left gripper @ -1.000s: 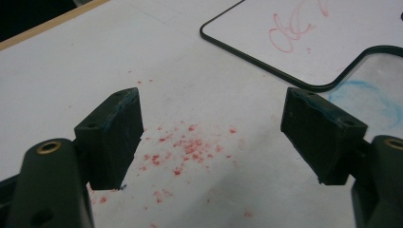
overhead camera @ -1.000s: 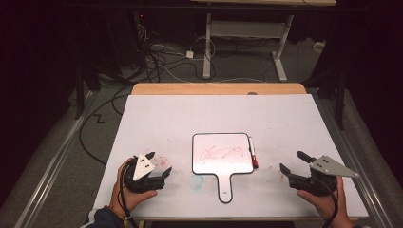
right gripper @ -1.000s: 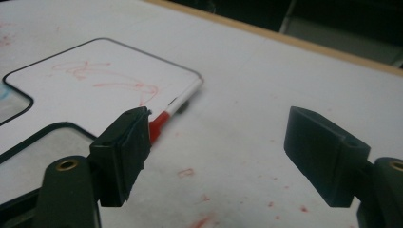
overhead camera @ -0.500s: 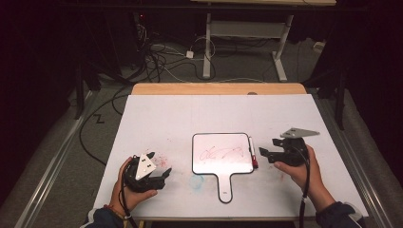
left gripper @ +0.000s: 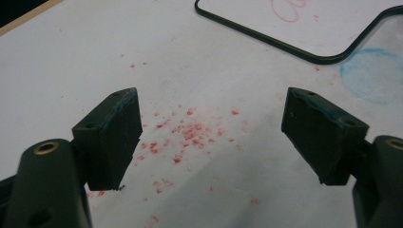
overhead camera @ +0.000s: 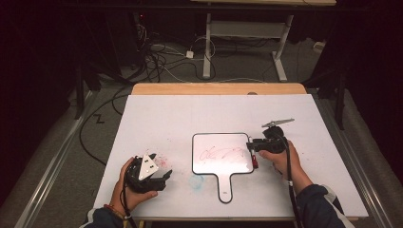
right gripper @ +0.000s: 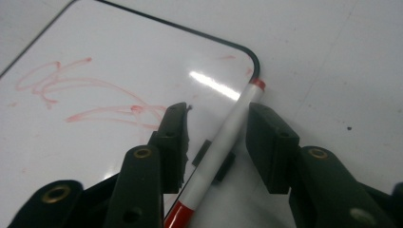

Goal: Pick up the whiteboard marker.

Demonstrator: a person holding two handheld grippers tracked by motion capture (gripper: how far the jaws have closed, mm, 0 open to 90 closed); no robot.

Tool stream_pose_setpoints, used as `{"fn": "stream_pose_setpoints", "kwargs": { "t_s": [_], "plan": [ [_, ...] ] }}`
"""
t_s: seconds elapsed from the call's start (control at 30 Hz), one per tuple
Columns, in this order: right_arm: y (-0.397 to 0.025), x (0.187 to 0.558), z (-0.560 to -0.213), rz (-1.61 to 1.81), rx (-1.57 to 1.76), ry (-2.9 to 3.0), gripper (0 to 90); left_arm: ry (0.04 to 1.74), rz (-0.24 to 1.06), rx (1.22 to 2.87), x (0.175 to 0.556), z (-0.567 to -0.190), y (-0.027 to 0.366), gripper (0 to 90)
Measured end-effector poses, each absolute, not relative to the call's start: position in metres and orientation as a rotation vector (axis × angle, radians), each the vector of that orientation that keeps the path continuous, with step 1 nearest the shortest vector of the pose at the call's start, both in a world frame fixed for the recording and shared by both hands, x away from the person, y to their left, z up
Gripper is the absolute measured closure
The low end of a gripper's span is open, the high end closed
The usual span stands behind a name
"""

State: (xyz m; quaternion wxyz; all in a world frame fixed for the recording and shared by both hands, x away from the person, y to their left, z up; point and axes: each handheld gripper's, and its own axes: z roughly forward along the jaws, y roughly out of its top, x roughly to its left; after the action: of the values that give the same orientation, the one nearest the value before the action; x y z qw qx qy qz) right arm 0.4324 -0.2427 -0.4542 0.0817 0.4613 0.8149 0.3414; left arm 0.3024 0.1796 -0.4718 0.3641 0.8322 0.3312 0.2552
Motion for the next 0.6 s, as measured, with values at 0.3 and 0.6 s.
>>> {"fn": "stream_pose_setpoints", "kwargs": {
  "t_s": [0.3, 0.6],
  "plan": [
    [-0.2421, 0.4305, -0.4611, 1.017, 1.389, 2.428, 74.7, 0.832, 0.631, 2.15, 0.3025, -0.471, 0.1764, 20.4],
    [-0.2414, 0.4263, -0.4578, 1.047, 1.329, 2.425, 81.5, 0.827, 0.613, 2.158, 0.3044, -0.4713, 0.1698, 20.7]
  ]
}}
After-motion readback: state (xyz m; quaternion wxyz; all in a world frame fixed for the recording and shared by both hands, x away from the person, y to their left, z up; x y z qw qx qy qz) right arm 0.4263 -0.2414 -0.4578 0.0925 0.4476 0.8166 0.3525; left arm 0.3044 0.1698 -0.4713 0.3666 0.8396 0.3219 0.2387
